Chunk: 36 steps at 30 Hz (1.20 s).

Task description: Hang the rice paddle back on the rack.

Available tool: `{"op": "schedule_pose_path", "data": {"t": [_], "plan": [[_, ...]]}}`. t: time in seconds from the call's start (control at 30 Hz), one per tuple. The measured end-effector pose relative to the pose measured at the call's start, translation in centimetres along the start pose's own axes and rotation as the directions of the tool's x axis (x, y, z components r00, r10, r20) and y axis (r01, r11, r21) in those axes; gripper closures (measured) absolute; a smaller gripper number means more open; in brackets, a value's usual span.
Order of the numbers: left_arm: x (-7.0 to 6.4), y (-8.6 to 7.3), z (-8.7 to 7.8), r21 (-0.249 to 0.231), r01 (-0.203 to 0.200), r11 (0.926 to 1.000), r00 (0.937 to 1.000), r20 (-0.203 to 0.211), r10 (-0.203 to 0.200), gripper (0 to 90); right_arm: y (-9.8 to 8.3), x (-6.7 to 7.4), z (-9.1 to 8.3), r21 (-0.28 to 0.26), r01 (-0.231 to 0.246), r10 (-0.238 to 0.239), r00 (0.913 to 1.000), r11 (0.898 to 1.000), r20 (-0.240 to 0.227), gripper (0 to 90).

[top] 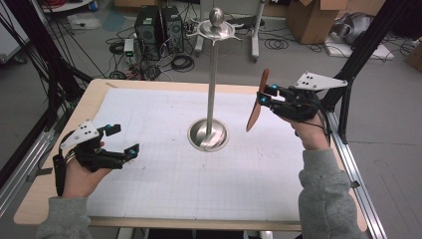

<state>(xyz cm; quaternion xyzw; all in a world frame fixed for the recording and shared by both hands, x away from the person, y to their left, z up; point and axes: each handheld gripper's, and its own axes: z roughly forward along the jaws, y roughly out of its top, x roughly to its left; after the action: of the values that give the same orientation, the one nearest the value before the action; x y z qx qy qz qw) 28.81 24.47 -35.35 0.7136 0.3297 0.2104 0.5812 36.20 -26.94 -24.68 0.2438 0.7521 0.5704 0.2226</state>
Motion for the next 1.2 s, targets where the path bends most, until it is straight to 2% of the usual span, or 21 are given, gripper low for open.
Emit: {"op": "schedule_pose_path", "data": {"t": [0.4, 0.6, 0.7, 0.8, 1.1, 1.2], "plan": [[-0.2, 0.0, -0.2, -0.004, -0.001, 1.0, 1.0, 0.0, 0.001, 1.8, 1.8, -0.4, 0.9, -0.012, -0.014, 0.013, 0.9998, 1.0, -0.017, 64.7], [-0.3, 0.2, -0.2, -0.02, 0.006, 0.9998, 0.9999, 0.015, -0.006, 1.8, 2.5, -0.8, 1.1, 0.004, 0.009, -0.009, 0.9999, 1.0, -0.011, 64.7], [-0.3, 0.1, -0.2, -0.014, 0.008, 0.9999, 0.9999, 0.014, -0.008, 1.8, 3.0, -0.8, 1.1, -0.005, 0.0, 0.0, 0.9998, 1.0, -0.018, 64.7], [-0.3, 0.1, -0.2, -0.015, 0.006, 0.9999, 0.9999, 0.015, -0.005, 1.8, 3.6, -0.7, 1.3, -0.009, 0.009, -0.01, 0.9997, 1.0, -0.021, 64.7], [-0.3, 0.1, -0.4, -0.017, 0.002, 0.9999, 1.0, 0.007, -0.002, 1.8, 4.0, -0.5, 1.6, -0.003, 0.009, -0.009, 0.9998, 1.0, -0.018, 64.7], [-0.3, 0.1, -0.6, -0.018, 0.006, 0.9998, 1.0, 0.006, -0.006, 1.8, 4.7, -0.3, 1.8, -0.023, 0.004, -0.004, 0.9995, 1.0, -0.032, 64.7]]}}
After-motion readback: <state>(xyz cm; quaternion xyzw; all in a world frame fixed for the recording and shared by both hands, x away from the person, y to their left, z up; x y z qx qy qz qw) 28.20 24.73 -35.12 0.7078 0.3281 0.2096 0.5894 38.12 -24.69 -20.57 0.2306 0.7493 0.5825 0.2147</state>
